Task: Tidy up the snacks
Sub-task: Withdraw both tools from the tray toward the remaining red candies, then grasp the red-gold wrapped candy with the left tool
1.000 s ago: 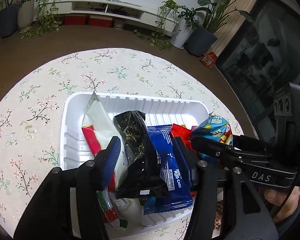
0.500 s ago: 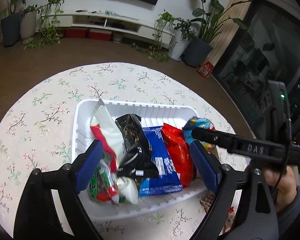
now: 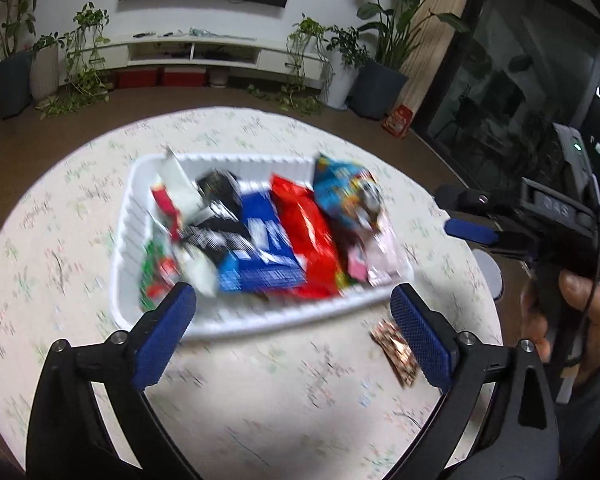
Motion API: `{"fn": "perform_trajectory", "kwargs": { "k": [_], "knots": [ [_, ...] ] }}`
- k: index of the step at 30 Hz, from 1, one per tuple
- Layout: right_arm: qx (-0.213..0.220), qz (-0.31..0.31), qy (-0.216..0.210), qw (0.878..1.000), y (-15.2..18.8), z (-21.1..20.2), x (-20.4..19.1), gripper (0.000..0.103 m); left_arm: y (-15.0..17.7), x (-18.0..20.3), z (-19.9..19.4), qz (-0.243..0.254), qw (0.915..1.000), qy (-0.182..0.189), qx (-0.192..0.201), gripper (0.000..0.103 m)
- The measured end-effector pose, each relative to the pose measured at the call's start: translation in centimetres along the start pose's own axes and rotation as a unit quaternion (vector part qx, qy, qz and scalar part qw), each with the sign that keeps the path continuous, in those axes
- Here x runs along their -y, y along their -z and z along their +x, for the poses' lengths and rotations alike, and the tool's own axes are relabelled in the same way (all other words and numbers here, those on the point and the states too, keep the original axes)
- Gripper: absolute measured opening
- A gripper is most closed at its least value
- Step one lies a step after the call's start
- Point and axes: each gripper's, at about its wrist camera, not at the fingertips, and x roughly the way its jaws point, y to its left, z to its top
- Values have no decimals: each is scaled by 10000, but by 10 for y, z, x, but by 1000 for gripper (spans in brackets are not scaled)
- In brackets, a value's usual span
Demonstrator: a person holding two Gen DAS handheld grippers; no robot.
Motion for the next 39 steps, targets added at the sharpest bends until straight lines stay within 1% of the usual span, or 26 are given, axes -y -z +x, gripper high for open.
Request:
{"fn": "perform_trajectory", "kwargs": {
  "k": [2,5,8,9,12,13,15,17,21,23,24,25,28,29,31,33,38,39],
  "knots": [
    [56,109,109,9999,20,-17,14,78,10,11,3,-52,9999,29,-104,99],
    [211,462,226,9985,44,-38,35,78,25,28,11,-147,9995,-2,-293,99],
    [459,938,451,9935,75,-58,58,78,36,50,31,-25,9965,-255,-796,99],
    [499,1053,479,9920,89,-62,64,78,41,59,37,30,9958,-255,-880,99],
    [518,1178,532,9903,109,-64,74,78,48,77,53,83,9936,-291,-1092,99],
    [433,1153,553,9908,109,-63,74,78,49,82,58,55,9931,-272,-1139,98],
    [576,1024,457,9920,108,-67,71,78,52,90,66,-2,9925,-213,-1202,98],
    [614,912,508,9926,108,-68,70,78,52,97,75,0,9917,-320,-1248,98],
    [530,958,382,9933,107,-66,75,78,49,105,87,13,9906,-559,-1245,98],
    [498,937,350,9937,106,-65,76,78,48,107,95,45,9895,-648,-1290,91],
    [460,925,337,9941,106,-64,76,78,48,107,101,42,9886,-650,-1359,80],
    [443,912,322,9943,106,-63,75,78,48,109,103,110,9882,-720,-1347,78],
    [427,879,291,9948,107,-62,74,78,46,115,109,246,9873,-856,-1315,65],
    [421,876,276,9949,107,-62,74,78,45,115,112,262,9871,-877,-1314,63],
    [406,855,272,9951,107,-61,74,78,45,118,115,365,9863,-938,-1309,54],
    [395,822,278,9954,108,-61,73,78,46,121,115,545,9845,-1056,-1293,48],
    [317,735,344,9962,107,-58,70,78,51,125,115,778,9831,-1090,-1251,39],
    [303,698,364,9964,107,-57,69,78,51,125,114,810,9830,-1082,-1240,35]
  ]
}}
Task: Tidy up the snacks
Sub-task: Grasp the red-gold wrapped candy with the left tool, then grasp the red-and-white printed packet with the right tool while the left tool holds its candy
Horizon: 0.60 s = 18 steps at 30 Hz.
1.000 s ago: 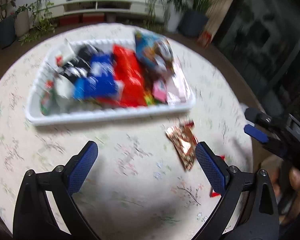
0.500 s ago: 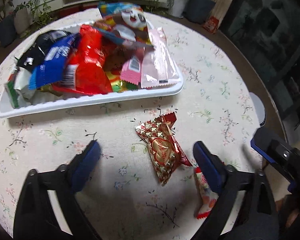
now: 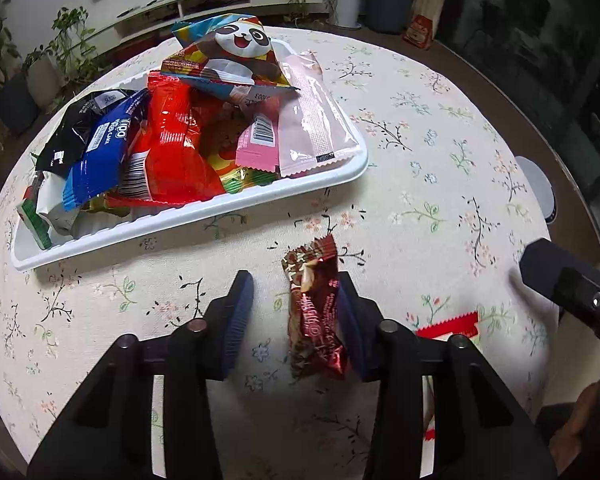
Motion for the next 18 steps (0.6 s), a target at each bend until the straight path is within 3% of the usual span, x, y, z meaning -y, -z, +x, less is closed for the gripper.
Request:
{"fn": "perform_trajectory", "kwargs": {
  "k": [1,3,14,18],
  "knots": [
    [-14,-34,17,10000,0,1,-1,78,1,-2,-2,31,10000,1,7,27],
    [-49,-112,68,9999,1,3,-4,78,2,-1,-2,53,10000,58,-7,20],
    [-168,-296,353,9988,4,8,-6,78,41,-47,-40,-223,9990,375,111,19],
    [-509,-722,455,9950,15,18,-21,78,67,-77,-63,-503,9972,501,250,19]
  ]
}}
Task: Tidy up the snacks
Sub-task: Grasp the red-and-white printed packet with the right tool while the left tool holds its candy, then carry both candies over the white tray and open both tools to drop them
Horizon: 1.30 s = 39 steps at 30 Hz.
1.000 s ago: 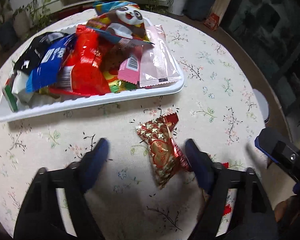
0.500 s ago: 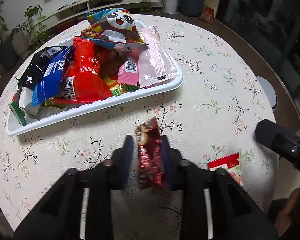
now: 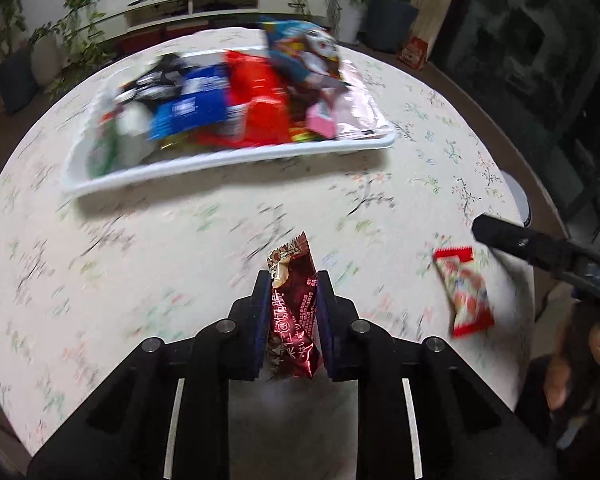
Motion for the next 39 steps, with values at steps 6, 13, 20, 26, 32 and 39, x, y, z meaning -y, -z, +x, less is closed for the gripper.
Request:
{"fn": "perform_trajectory", "kwargs": {
  "k": [6,13,20,26,32,39],
  "knots": [
    [-104,-544,521,9971,19,4,-26,78,40,-39,-19,-466,9987,182,36,19],
    [-188,-951,1125,9889,35,17,-43,77,59,-53,-41,-543,9976,317,298,19],
    [-100,-1379,1585,9776,46,23,-59,71,63,-52,-57,-521,9965,439,477,19],
    [-11,-1541,1501,9766,53,20,-68,40,70,-58,-54,-623,9958,484,475,19],
    [-13,-1479,1206,9816,55,17,-70,37,76,-64,-56,-685,9950,520,504,19],
    [67,-1221,444,9915,61,4,-78,37,72,-65,-68,-729,9935,635,602,19]
  ]
}}
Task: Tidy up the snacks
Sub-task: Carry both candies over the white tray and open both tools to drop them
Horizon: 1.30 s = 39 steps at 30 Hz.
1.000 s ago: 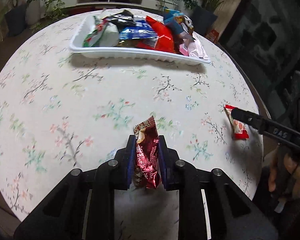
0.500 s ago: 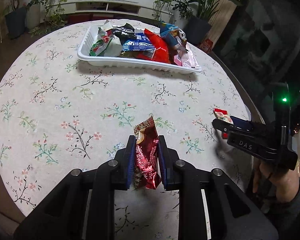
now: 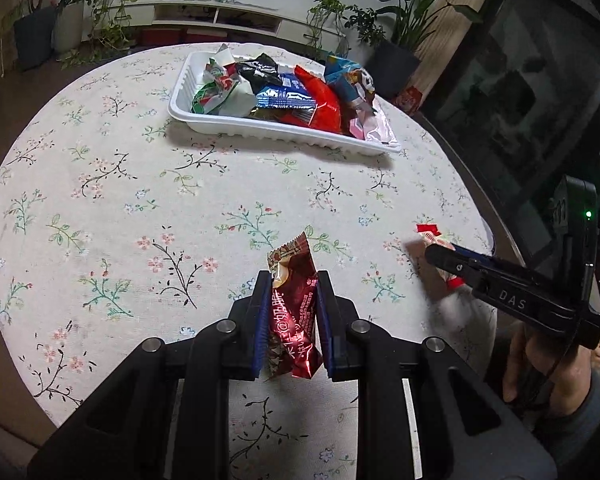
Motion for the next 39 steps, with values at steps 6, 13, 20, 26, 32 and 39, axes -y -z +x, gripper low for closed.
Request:
{"fn": "perform_trajectory", "kwargs": {
  "k": [6,13,20,26,32,39],
  "knots": [
    [93,442,-802,9958,-14,-21,1,37,-24,1,-15,-59,9994,279,195,19],
    [680,597,-1427,9856,-93,-64,0,37,-100,-4,-39,-41,9968,573,550,19],
    [1109,176,-1441,9832,-188,-71,-34,37,-200,-8,-31,128,9966,322,748,19],
    [711,7,-1247,9896,-231,-7,-67,37,-244,-21,22,62,9988,124,474,19],
    [232,-100,-1020,9945,-233,51,-79,37,-255,-34,77,59,9997,80,222,19],
    [-53,-322,-745,9967,-229,93,-86,37,-252,-53,109,0,9999,83,105,19]
  ]
}}
